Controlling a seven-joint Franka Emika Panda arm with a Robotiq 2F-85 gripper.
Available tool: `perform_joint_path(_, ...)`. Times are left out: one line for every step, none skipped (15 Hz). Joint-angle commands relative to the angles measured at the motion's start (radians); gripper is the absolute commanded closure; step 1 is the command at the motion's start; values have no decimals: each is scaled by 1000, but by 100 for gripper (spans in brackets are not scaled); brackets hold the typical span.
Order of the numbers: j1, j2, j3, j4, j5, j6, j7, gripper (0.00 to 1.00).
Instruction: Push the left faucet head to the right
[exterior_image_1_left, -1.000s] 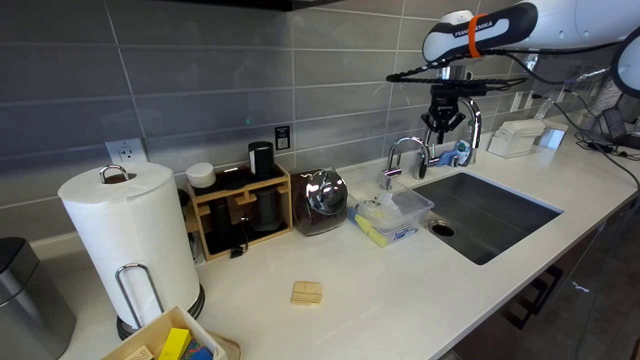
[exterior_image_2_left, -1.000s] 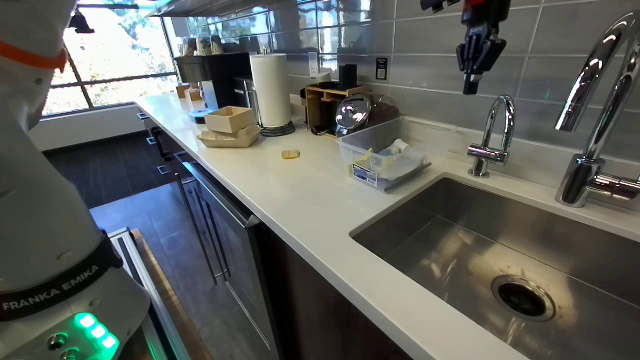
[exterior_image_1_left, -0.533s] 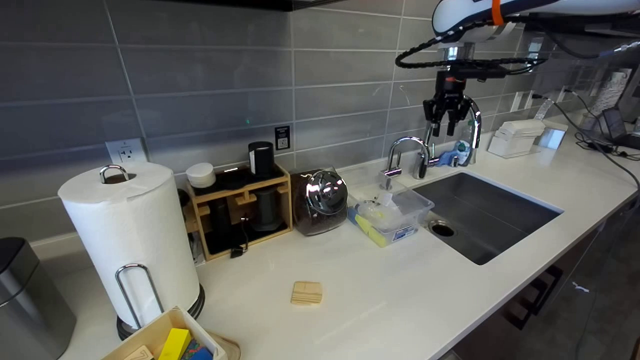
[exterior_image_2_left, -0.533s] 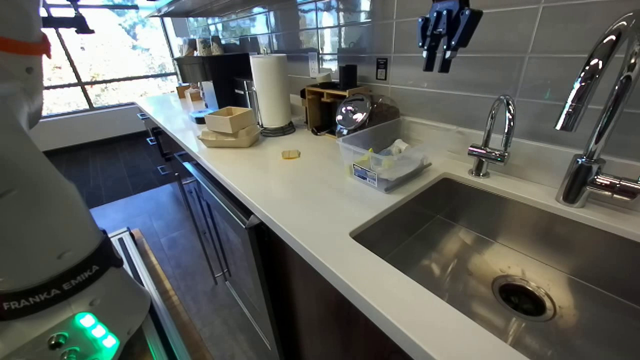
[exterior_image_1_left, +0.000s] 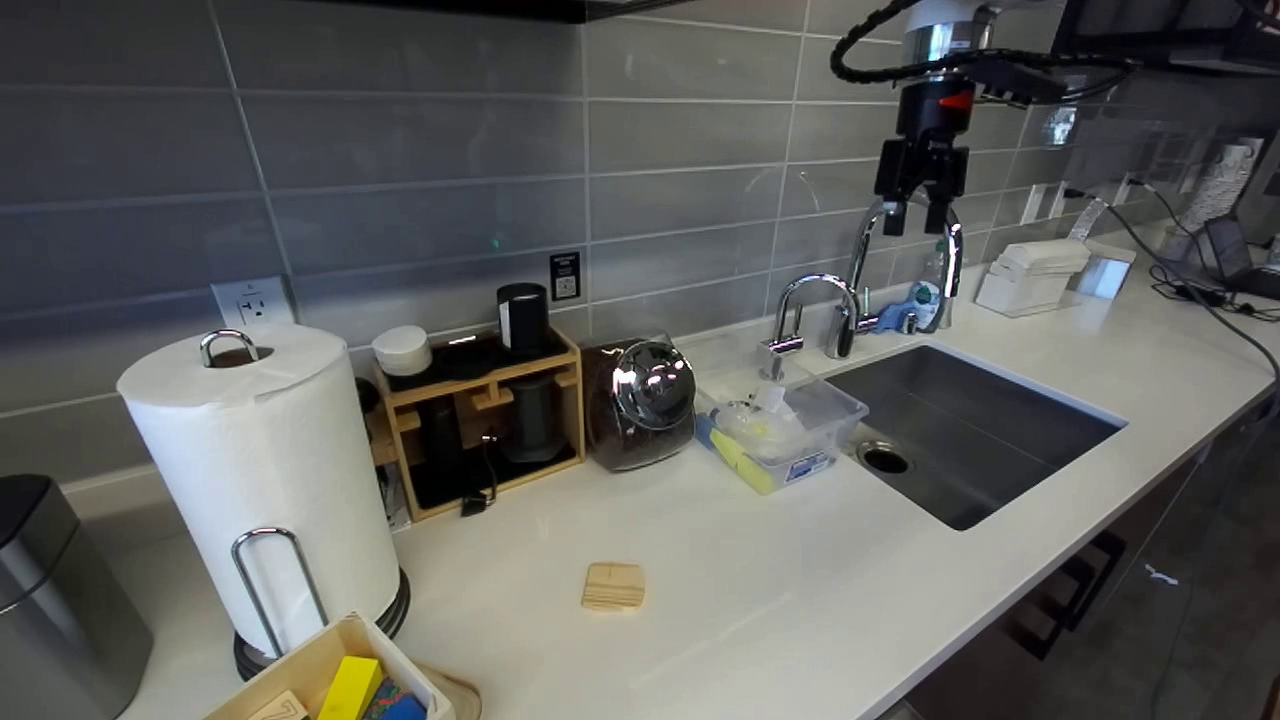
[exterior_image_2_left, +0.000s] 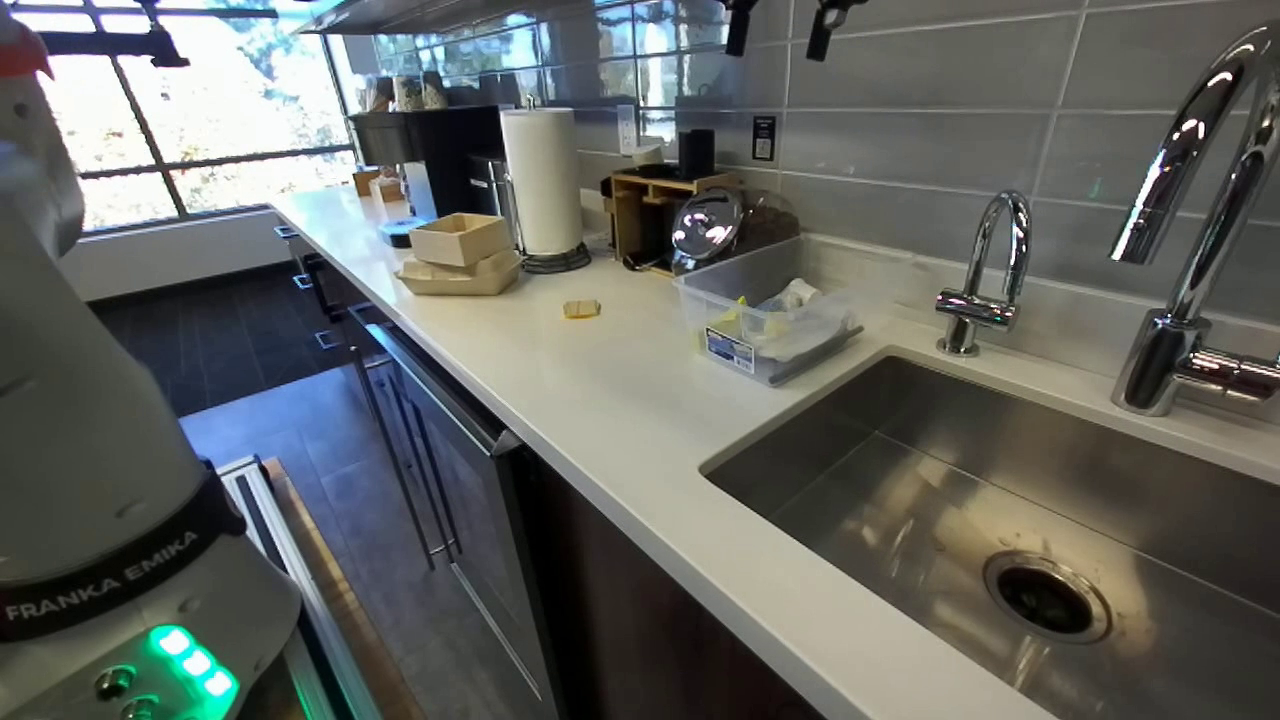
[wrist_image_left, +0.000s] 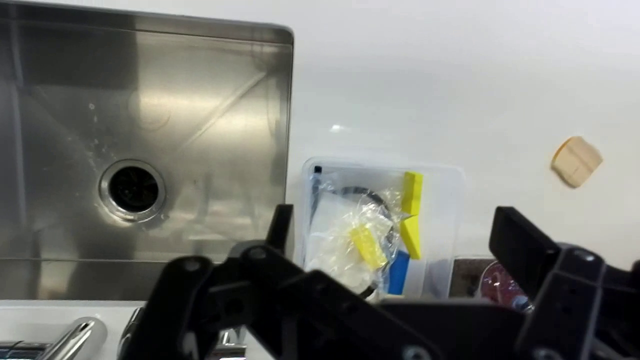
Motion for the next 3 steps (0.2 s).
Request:
perform_joint_path(5,-9,-7,2,14,-38,-38,0)
perform_joint_path(4,-15,-8,2,25,-62,-64,0)
perform_joint_path(2,-17,-8,2,31,-71,-79,0)
